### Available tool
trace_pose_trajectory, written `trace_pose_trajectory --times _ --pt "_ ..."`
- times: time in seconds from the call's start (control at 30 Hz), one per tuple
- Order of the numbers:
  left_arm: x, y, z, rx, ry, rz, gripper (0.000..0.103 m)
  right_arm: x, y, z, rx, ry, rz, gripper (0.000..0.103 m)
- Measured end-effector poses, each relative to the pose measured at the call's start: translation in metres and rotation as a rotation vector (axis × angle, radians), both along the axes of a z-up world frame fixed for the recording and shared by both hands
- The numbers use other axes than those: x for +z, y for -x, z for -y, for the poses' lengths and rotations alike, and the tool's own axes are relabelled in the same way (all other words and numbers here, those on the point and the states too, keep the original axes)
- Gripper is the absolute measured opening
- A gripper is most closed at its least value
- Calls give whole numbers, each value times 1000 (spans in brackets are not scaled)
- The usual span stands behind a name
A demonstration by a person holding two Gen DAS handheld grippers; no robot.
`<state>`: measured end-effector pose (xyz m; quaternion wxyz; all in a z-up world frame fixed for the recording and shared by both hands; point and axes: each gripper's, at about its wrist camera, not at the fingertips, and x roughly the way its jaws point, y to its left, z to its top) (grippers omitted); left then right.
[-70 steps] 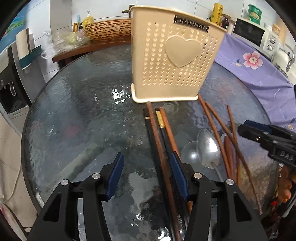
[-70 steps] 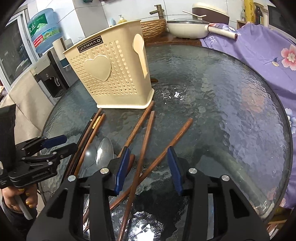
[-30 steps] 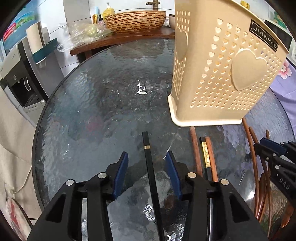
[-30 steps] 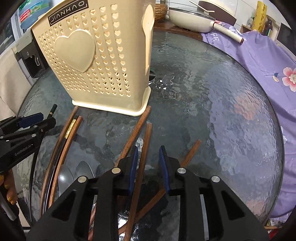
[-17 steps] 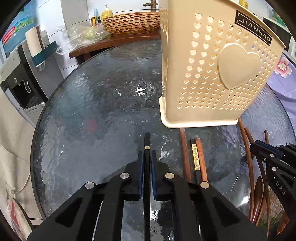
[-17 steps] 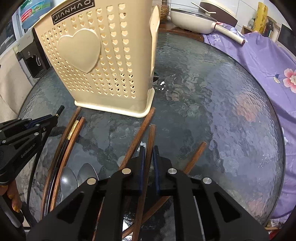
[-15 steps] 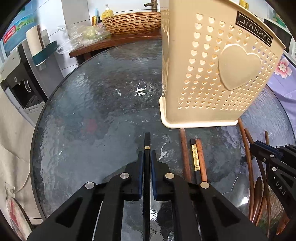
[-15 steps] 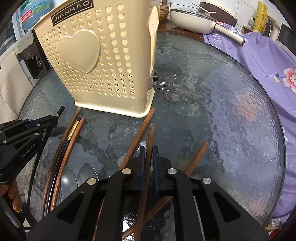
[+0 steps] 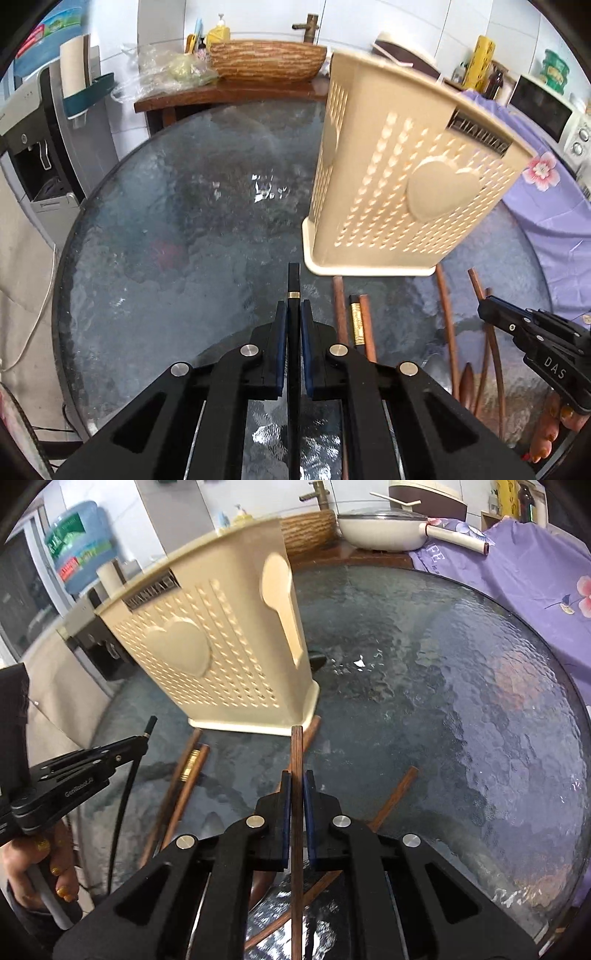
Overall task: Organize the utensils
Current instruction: 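Lift both held chopsticks and carry them above the cream utensil holder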
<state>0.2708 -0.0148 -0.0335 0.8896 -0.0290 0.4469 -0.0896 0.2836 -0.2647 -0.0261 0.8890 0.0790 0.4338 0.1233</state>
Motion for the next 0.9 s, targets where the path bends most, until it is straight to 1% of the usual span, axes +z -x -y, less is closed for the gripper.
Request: trace_pose_trajectory --times 0.17,0.27,0.43,0.53,0.67,0.9 --pt "21 10 -5 -7 45 47 7 24 10 4 30 -25 83 7" --pt "35 19 -5 -18 72 77 7 37 25 4 52 -46 121 7" --pt "56 37 -4 -36 80 137 7 63 47 6 85 -55 197 7" --pt "67 47 -5 -46 83 169 7 75 56 11 106 -80 221 7" --pt "81 59 -8 -60 101 206 7 96 70 13 125 -79 266 7" --pt "106 73 -8 -83 112 270 7 120 79 14 150 -100 299 7"
